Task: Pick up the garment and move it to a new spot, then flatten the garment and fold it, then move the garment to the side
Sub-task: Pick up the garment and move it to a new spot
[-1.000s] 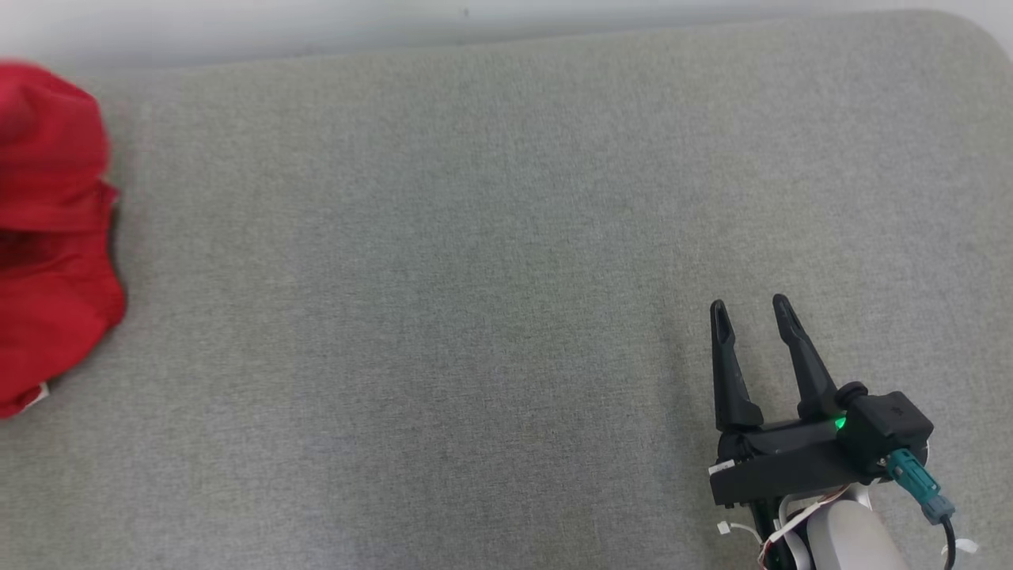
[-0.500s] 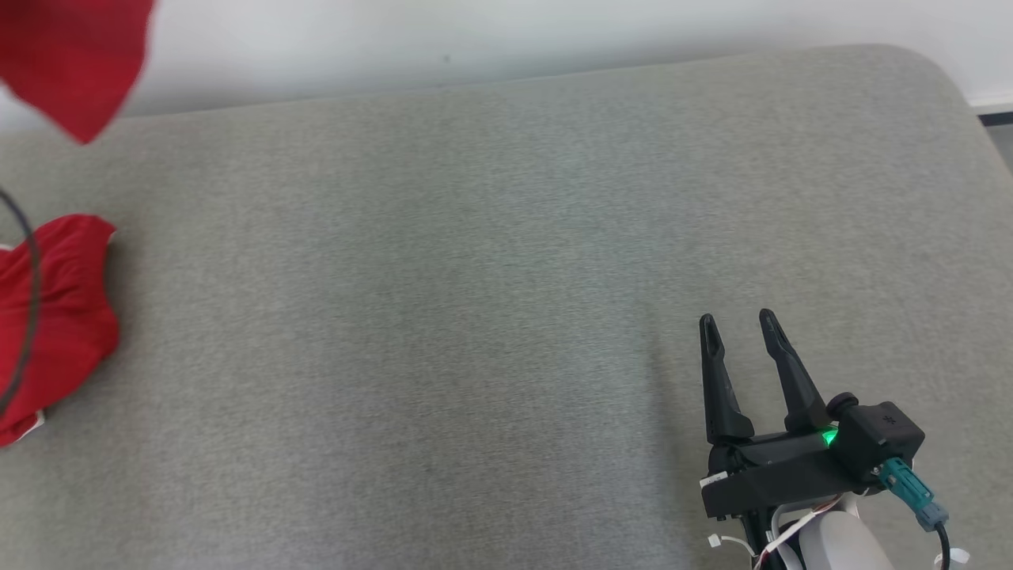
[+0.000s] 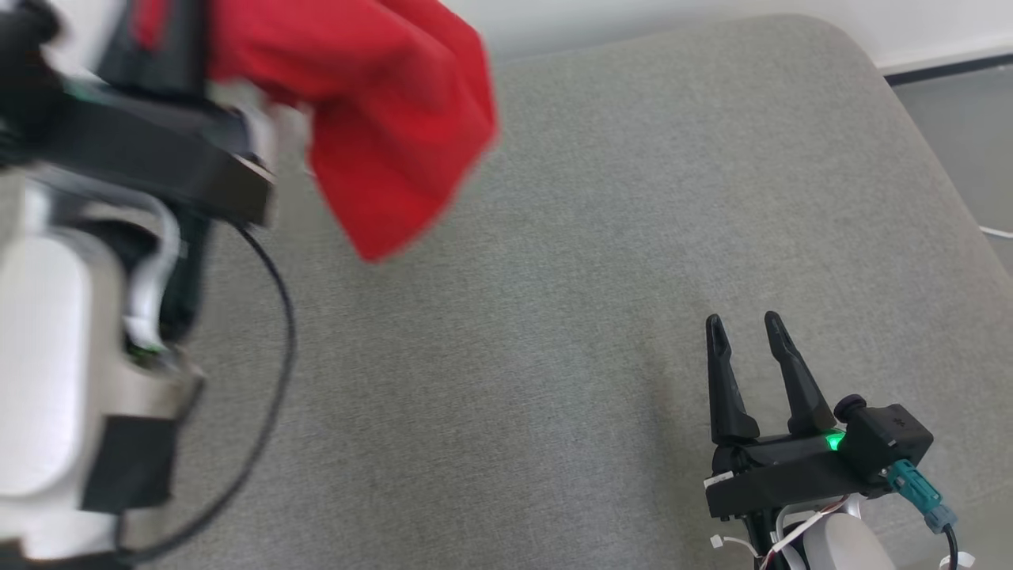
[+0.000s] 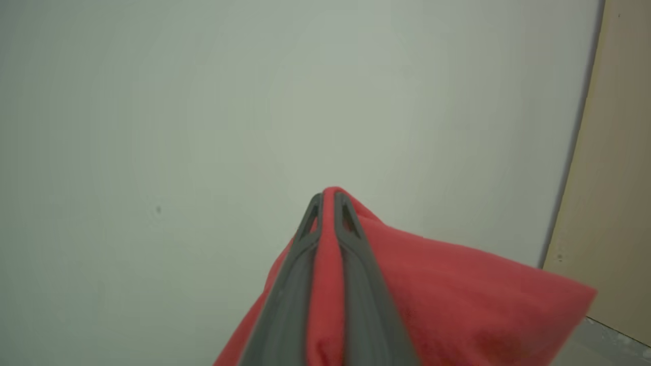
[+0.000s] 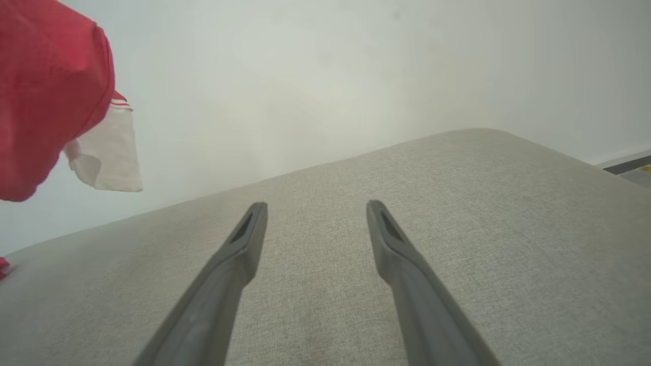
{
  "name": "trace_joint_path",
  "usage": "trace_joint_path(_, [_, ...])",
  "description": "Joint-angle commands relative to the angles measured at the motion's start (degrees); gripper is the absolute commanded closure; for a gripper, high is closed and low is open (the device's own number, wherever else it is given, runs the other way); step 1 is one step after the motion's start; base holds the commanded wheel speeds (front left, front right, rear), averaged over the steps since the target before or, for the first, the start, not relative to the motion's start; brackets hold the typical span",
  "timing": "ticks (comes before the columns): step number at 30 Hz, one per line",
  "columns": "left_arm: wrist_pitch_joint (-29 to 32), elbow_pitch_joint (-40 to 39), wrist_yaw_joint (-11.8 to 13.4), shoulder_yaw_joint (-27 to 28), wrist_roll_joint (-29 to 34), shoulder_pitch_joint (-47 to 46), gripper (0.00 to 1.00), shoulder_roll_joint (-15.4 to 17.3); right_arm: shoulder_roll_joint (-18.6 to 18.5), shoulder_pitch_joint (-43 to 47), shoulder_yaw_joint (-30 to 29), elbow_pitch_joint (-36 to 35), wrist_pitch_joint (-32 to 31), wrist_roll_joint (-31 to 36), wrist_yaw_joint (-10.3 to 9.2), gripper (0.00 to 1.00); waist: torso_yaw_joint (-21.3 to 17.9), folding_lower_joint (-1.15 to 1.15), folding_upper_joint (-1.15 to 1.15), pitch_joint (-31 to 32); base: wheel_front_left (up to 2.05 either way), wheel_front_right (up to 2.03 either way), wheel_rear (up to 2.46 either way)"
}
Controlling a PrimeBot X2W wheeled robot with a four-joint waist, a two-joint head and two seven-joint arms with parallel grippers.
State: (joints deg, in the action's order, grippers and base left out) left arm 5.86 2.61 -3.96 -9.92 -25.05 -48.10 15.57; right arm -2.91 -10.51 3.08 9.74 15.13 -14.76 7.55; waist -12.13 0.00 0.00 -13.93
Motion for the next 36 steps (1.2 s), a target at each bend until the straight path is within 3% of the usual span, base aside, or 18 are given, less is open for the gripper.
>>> trace_joint_path(1, [-0.3,0.1,0.3,0.0,-0.4,1.0,1.0,-0.2,0.1,-0.1,0.0,-0.1,0.0,-0.5,-0.12,0.0,-0.9,0.0,0.0,-0.8,0.0,0.0,0.0])
trace_joint_path(6, [-2.1,3.3,0.4,-2.9,-1.1,6.7,1.0,-3.6,0.1,-0.6,0.9,0.1,0.0,-1.0,-0.12,0.0,-2.7,0.0,0.0,-1.7,0.0,0.0,0.0])
trace_joint_path(14, [-5.7,13.7,0.0,-6.6,-1.1,17.1,1.0,-6.5,0.1,-1.1,0.9,0.5,0.0,0.4,-0.12,0.0,-4.2,0.0,0.0,-2.7,0.0,0.0,0.0])
trace_joint_path(19, [-8.7,19.7,-0.8,-8.7,-0.6,18.8,1.0,-7.5,0.1,-1.4,0.5,0.5,0.0,1.1,-0.12,0.0,-3.7,0.0,0.0,-2.4,0.0,0.0,0.0])
trace_joint_path(21, [-10.8,20.7,-0.7,-8.7,-0.2,17.7,0.0,-7.7,0.1,-1.3,0.0,0.4,0.0,1.5,-0.12,0.0,-2.9,0.0,0.0,-1.8,0.0,0.0,0.0])
trace_joint_path(28, [-15.8,18.6,0.5,-6.8,0.8,14.9,0.0,-6.0,0.1,0.5,-0.7,0.2,0.0,2.7,-0.12,0.0,0.6,0.0,0.0,1.6,0.0,0.0,0.0])
trace_joint_path(36, [-18.4,10.3,4.9,-2.2,2.8,19.3,0.0,-0.5,0.0,2.7,-1.1,0.1,0.0,3.8,-0.12,0.0,5.7,0.0,0.0,5.3,0.0,0.0,0.0])
